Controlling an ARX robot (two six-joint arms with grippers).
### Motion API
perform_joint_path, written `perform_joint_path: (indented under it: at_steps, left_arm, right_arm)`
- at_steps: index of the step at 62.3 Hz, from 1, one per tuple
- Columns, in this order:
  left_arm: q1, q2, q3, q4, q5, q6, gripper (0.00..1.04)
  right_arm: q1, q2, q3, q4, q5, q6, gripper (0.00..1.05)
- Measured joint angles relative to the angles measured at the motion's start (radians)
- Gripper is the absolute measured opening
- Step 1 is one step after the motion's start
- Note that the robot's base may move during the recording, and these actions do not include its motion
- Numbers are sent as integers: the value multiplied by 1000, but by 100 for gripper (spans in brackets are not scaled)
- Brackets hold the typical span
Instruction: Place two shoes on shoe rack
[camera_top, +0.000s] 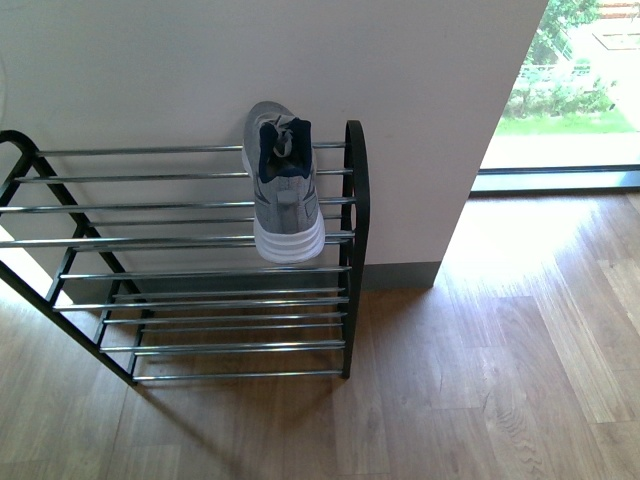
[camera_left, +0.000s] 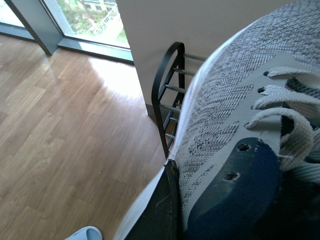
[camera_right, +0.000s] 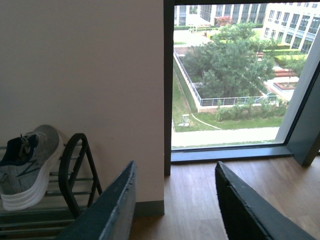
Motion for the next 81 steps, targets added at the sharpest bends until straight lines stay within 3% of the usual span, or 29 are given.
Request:
perform_joint_path:
  at_steps: [13,16,33,49,74,81]
  left_arm:
    - [93,362,166,206,241,109,2]
    - [108,480,235,243,255,127,2]
    - [144,894,486,257,306,-63,2]
    - [100,1258,747,268,394,-304,2]
    - [71,1530,964,304,402,-374,2]
    - [61,1543,975,309,406,-369,22]
  right_arm:
    - [0,0,0,0,0,0,88]
    - [0,0,0,0,0,0,97]
    - [0,0,0,0,0,0,96]
    - [0,0,0,0,0,0,96]
    - [0,0,0,0,0,0,96]
    - [0,0,0,0,0,0,96]
